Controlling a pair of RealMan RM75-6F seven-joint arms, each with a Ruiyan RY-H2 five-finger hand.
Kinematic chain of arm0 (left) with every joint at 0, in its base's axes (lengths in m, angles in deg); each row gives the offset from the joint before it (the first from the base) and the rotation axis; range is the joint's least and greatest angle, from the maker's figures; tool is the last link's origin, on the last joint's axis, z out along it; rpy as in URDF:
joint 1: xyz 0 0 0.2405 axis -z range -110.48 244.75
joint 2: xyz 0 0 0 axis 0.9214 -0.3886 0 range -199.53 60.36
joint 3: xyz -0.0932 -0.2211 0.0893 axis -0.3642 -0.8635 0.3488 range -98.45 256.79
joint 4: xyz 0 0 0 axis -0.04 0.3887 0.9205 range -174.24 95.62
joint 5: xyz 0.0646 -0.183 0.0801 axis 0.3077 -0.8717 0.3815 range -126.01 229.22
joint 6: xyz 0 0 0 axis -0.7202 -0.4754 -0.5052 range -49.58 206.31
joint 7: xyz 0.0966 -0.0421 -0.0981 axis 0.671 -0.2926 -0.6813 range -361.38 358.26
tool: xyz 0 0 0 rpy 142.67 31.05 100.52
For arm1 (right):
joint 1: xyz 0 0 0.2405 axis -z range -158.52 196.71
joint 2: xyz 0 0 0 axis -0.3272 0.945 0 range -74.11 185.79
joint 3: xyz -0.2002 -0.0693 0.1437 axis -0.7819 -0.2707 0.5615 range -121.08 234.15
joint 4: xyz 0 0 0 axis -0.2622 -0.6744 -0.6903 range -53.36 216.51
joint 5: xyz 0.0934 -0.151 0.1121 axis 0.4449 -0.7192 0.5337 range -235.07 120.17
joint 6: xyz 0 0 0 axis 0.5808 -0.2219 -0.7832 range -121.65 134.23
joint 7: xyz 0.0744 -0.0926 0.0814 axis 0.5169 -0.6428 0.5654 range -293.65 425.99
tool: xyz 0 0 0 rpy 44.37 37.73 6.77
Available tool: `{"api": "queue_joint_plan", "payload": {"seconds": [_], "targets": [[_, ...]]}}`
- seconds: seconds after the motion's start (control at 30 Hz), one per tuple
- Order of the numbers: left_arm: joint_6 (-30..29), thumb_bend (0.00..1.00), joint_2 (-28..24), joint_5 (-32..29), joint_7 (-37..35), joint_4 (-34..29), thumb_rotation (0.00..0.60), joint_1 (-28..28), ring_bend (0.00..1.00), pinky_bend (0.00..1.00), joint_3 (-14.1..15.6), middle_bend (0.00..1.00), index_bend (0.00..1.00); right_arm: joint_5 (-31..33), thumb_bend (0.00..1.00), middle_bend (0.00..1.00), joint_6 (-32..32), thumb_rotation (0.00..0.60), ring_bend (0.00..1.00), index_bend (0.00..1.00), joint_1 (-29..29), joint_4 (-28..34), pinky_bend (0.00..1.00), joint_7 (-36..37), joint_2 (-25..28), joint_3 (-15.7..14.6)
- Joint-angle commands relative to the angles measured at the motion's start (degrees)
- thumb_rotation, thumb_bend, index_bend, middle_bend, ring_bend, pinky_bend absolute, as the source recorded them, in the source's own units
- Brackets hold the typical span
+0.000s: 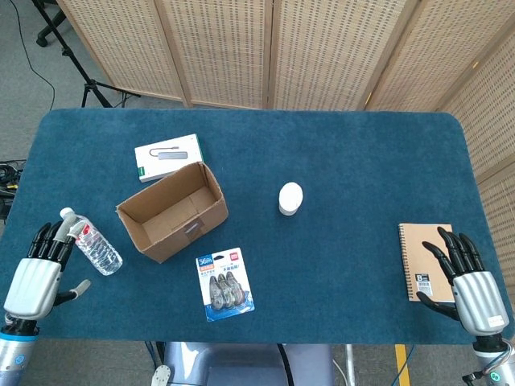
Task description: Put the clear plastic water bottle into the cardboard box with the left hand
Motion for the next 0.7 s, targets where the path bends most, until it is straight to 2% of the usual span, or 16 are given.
{"api": "queue_joint_plan", "payload": {"seconds": [0.03,0.17,0.33,0.43,0.7], "targets": [[4.07,0.00,-5.17,-2.64,-0.31,-4.04,0.600,1.80,0.00,0.00,-0.79,0.00,0.00,0.01,0.14,0.00,0.00,0.600,0.00,0.15,0.02,-0.02,0.00,0.01,-0.01,0.00],[12.44,0.00,-11.49,-7.45,-1.79,-6.67,0.600,5.37,0.00,0.00,-1.72,0.00,0.00,0.09,0.14,0.00,0.06,0.600,0.00,0.15,0.01,-0.05,0.00,0.01,-0.02,0.04],[27.84,0.00,-18.67,-13.71,-4.32,-8.24,0.600,11.69,0.00,0.00,-1.60,0.00,0.00,0.21,0.14,0.00,0.15,0.600,0.00,0.15,-0.02,-0.01,0.00,-0.02,-0.05,0.12],[33.55,0.00,-20.11,-16.65,-2.93,-7.33,0.600,14.41,0.00,0.00,-1.64,0.00,0.00,0.45,0.14,0.00,0.35,0.600,0.00,0.15,-0.09,0.01,0.00,-0.02,-0.04,0.21],[42.13,0.00,-20.52,-23.24,-0.86,-4.61,0.600,18.47,0.00,0.00,-1.49,0.00,0.00,0.38,0.14,0.00,0.30,0.600,0.00,0.15,-0.09,-0.03,0.00,-0.03,-0.06,0.24]]}}
